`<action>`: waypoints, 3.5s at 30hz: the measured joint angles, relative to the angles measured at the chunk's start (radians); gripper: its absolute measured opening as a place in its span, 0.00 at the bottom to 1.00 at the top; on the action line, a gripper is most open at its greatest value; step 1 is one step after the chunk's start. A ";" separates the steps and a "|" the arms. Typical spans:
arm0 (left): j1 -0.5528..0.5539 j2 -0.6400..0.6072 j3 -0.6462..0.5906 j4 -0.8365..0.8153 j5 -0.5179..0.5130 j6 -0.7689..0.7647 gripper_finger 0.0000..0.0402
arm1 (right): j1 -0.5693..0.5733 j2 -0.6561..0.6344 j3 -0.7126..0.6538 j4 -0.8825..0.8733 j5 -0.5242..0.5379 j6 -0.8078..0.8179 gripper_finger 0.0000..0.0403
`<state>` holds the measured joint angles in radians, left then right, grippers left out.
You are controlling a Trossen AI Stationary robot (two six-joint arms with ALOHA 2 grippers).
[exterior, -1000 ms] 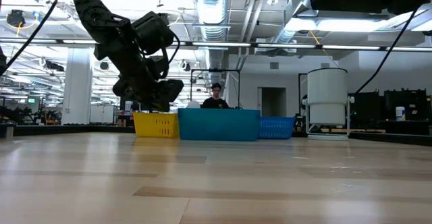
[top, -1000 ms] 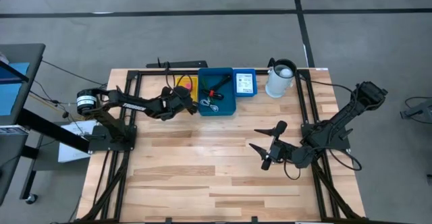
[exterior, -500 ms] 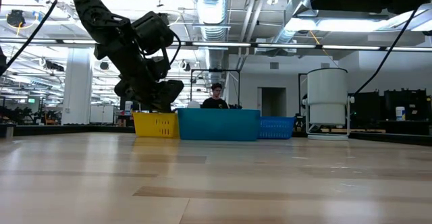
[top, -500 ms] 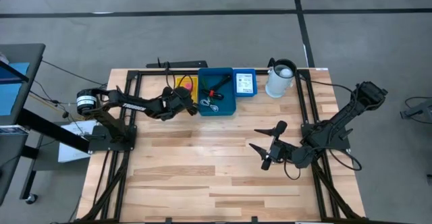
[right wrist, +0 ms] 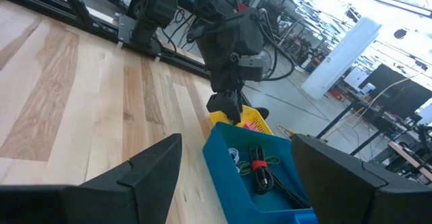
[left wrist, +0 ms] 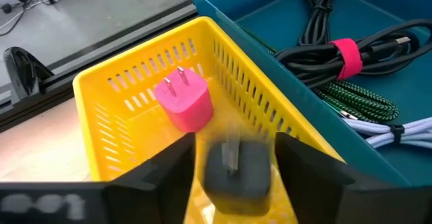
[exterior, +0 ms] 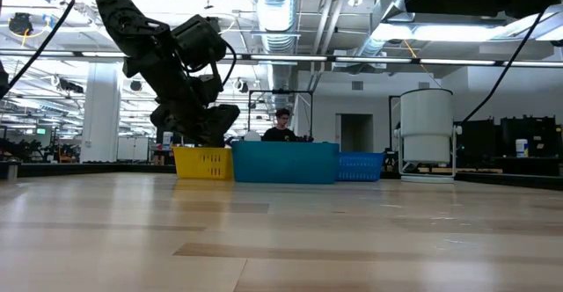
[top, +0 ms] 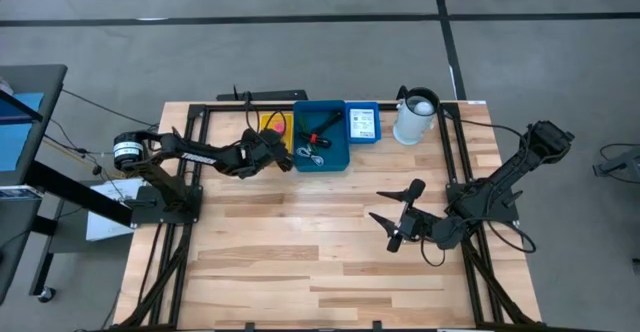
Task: Pick and place items into bin
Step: Put the black charger adapter into the yellow bin, then return to Home Position
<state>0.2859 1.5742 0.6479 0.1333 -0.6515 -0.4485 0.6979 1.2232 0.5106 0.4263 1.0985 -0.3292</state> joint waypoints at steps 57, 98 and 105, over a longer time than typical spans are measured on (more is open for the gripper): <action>-0.478 -0.566 -0.261 0.388 0.055 0.371 0.73 | 0.087 -0.394 0.000 0.034 0.080 -0.122 0.68; -0.370 -1.110 -0.638 0.475 0.357 0.391 0.73 | 0.020 -1.219 -0.281 -0.652 -0.228 0.307 0.68; -0.371 -1.110 -0.639 0.463 0.403 0.366 0.73 | 0.019 -1.220 -0.351 -0.356 -0.186 0.144 0.68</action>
<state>-0.0853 0.4637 0.0093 0.5962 -0.2488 -0.0820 0.7174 0.0032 0.1600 0.0702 0.9121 -0.1852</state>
